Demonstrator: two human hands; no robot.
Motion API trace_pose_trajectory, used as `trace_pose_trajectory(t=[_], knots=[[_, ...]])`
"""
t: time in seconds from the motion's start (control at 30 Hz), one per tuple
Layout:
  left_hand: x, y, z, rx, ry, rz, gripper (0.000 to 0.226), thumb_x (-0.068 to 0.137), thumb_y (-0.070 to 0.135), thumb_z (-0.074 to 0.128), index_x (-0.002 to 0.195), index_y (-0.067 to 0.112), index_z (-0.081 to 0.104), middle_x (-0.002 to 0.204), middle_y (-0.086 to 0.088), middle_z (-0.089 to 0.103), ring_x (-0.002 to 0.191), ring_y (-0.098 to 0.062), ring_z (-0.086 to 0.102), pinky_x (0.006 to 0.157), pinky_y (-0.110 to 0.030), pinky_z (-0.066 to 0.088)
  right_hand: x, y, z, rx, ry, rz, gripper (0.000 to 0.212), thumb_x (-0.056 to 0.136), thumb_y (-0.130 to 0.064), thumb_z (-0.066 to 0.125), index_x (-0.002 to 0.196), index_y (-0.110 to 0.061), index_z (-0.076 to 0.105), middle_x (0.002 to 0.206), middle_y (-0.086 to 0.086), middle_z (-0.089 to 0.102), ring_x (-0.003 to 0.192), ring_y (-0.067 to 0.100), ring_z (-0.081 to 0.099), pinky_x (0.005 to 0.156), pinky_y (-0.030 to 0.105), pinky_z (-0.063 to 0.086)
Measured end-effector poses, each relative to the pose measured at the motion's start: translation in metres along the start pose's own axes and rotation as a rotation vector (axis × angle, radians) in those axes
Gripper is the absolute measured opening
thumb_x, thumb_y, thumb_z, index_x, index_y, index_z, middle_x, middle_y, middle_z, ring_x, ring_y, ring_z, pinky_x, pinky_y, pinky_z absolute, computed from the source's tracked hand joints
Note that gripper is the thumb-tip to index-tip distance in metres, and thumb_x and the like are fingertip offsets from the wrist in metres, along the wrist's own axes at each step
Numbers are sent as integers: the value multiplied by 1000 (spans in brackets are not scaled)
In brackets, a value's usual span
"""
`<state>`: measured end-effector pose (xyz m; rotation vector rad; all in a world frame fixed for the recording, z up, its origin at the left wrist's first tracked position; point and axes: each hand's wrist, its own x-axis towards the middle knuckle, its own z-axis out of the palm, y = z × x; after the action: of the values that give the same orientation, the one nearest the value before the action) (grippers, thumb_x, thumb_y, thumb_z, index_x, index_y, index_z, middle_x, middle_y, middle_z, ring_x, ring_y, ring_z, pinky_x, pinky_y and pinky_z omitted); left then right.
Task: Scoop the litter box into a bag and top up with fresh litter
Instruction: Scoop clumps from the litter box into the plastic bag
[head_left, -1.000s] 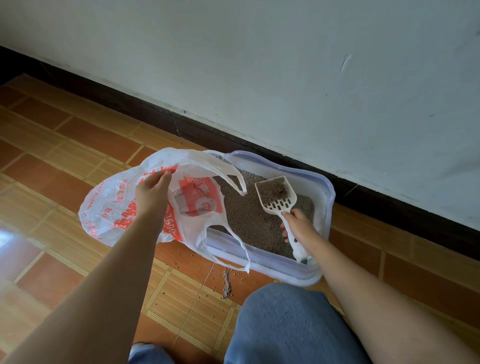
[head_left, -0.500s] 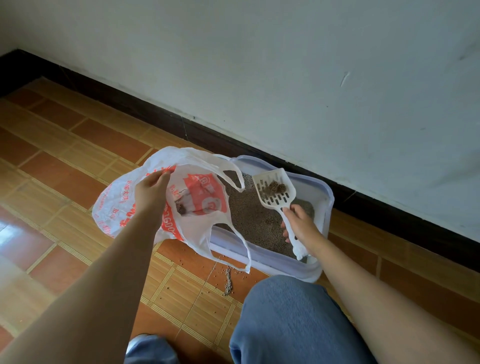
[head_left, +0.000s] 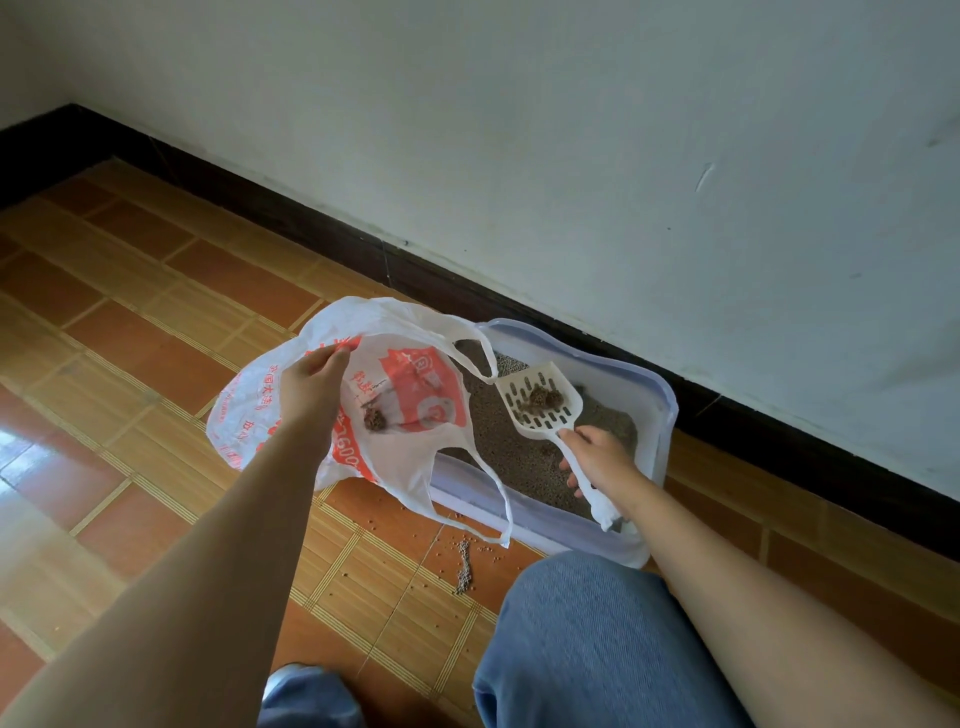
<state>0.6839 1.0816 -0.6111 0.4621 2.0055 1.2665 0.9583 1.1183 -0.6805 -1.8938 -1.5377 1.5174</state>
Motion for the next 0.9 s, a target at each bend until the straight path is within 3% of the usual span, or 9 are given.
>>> trace_pose_trajectory(t=[0.33,0.5,0.73,0.9], knots=[[8,-2,-4,-8,5,-22,31,93,32,53,119,19,64,117,-2,62,95,-17,54,84,-33,48,1,-12,3,-33,-31,-54,26,96,-32,45,103,-12,60,76,5,59,56,14,53,46,23,47],[12,0,-5,-37,-4,-17,28,93,33,54,116,20,65,101,4,60,77,-10,55,66,-24,47,2,-34,6,-95,-142,-70,29,96,-31,47,105,-8,62,78,6,61,56,15,53,45,23,46],[14,2,-6,-74,-6,-39,28,93,34,54,115,22,66,102,3,61,78,-11,56,68,-24,48,7,-69,33,-209,-278,-88,32,96,-30,45,109,-5,59,81,6,59,58,16,54,48,25,47],[15,-2,-5,-85,-20,-60,29,93,32,54,118,21,64,102,3,61,74,-8,56,60,-20,46,14,-89,62,-313,-281,-190,23,96,-30,45,91,-11,57,81,2,58,63,17,54,50,28,49]])
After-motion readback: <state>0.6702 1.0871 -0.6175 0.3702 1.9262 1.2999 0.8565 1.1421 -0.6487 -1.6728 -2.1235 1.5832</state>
